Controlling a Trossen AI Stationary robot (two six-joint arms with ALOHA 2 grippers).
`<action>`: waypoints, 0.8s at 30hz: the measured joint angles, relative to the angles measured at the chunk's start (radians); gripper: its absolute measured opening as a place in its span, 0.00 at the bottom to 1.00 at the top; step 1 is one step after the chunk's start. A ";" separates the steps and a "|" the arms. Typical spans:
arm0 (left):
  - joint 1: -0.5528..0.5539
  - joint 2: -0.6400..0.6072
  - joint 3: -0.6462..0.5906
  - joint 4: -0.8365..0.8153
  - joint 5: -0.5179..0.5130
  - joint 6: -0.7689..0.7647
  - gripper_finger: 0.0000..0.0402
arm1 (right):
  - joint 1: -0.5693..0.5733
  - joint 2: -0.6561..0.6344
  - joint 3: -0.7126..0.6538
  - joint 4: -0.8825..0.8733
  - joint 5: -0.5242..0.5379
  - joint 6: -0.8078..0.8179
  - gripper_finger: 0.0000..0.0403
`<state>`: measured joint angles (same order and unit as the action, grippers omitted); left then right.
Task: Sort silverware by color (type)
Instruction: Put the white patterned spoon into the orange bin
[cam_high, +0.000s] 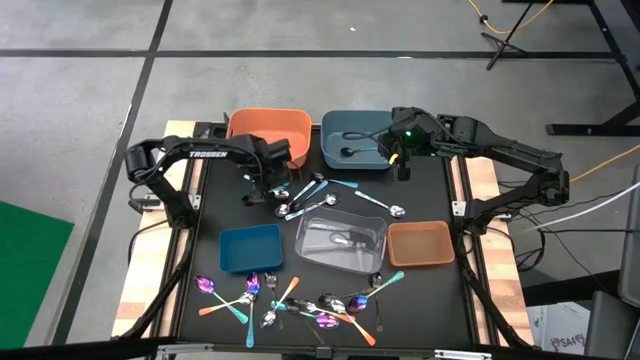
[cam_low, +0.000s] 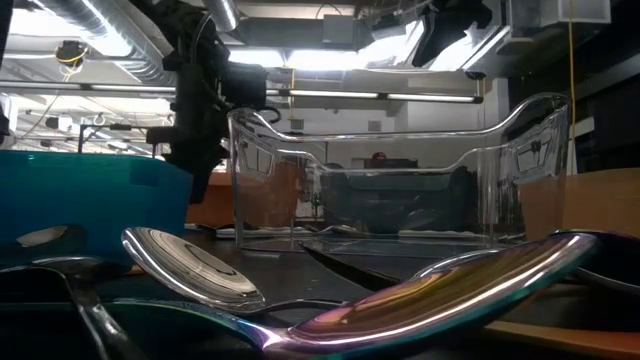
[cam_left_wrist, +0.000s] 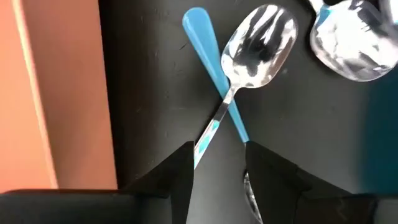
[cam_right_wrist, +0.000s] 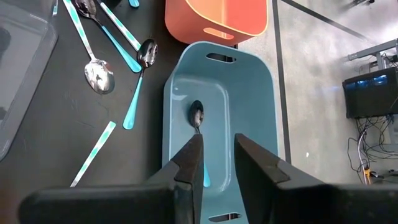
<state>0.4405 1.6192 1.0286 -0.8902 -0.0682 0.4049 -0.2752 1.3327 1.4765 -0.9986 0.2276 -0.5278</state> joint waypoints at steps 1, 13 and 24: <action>-0.004 0.003 0.000 0.000 -0.014 0.000 0.35 | 0.000 0.000 0.000 0.000 -0.002 0.000 0.19; -0.016 0.007 -0.139 0.079 -0.081 0.001 0.35 | 0.000 0.000 0.000 0.000 -0.004 0.000 0.19; -0.025 0.007 -0.145 0.090 -0.103 -0.002 0.35 | 0.000 0.000 0.000 0.000 -0.006 0.000 0.19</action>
<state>0.4159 1.6260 0.8837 -0.8001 -0.1708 0.4026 -0.2752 1.3327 1.4765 -0.9982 0.2218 -0.5279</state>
